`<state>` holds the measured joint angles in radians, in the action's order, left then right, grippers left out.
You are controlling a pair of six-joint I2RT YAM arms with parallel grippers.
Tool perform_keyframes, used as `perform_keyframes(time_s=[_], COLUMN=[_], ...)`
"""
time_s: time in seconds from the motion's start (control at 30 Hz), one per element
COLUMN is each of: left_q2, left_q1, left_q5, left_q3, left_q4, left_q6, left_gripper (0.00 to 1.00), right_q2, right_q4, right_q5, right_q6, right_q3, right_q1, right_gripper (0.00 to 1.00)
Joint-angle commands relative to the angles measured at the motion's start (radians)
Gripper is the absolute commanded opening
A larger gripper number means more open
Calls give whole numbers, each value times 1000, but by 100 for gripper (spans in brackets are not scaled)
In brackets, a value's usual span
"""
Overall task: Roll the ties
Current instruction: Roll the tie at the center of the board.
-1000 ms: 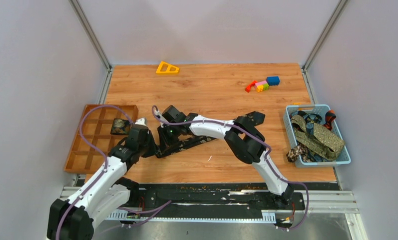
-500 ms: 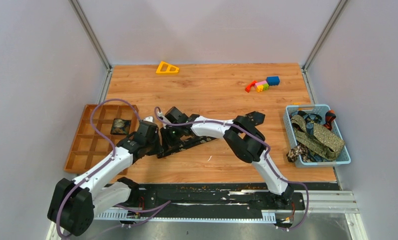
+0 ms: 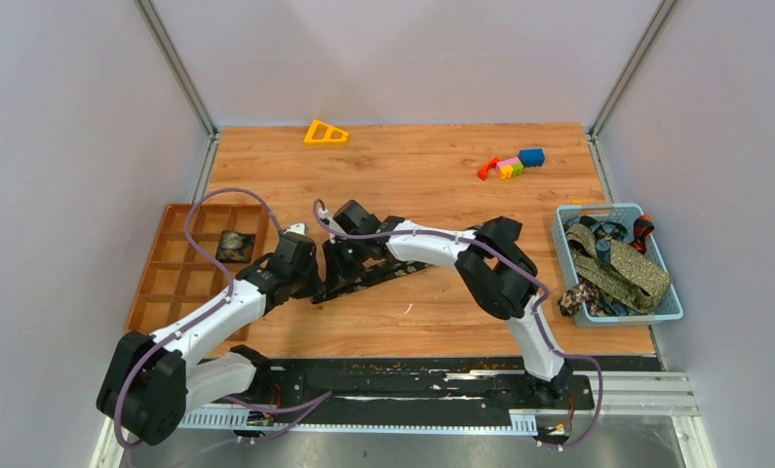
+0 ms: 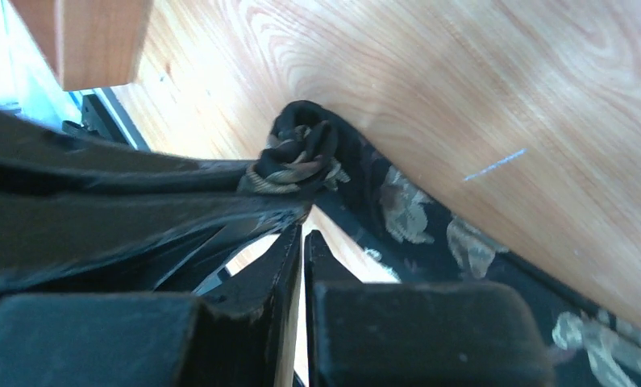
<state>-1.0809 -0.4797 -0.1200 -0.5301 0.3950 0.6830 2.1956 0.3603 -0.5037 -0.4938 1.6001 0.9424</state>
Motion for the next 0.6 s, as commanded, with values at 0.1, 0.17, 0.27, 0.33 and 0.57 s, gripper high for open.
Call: perform_keyframes(time_s=[0.1,0.17,0.27,0.33,0.57], left_q2=[-26,-28,-33,-38,-52], left_q1=[-19,-21,-29,-35,-65], left_q5=[3,8,17,18,16], left_q3=[-9,-11,-19,-27,-58], left_q4=[-61,-69,-78,-79,-75], left_q6=[28,29,32,34,53], left_gripper=[1,8,20,26,42], right_q2=[-164,-186,-210,-221,-241], right_q4=[-1,-1,-4,-6,-12], right_q5=[45,51,56,59,60], right_q6=[49,50,52,54,53], right_q3=[-58,-80,-104,-117,-141], right_q1=[-30,-40,-52,-58,-65], right_gripper=[9,9,9,9,9])
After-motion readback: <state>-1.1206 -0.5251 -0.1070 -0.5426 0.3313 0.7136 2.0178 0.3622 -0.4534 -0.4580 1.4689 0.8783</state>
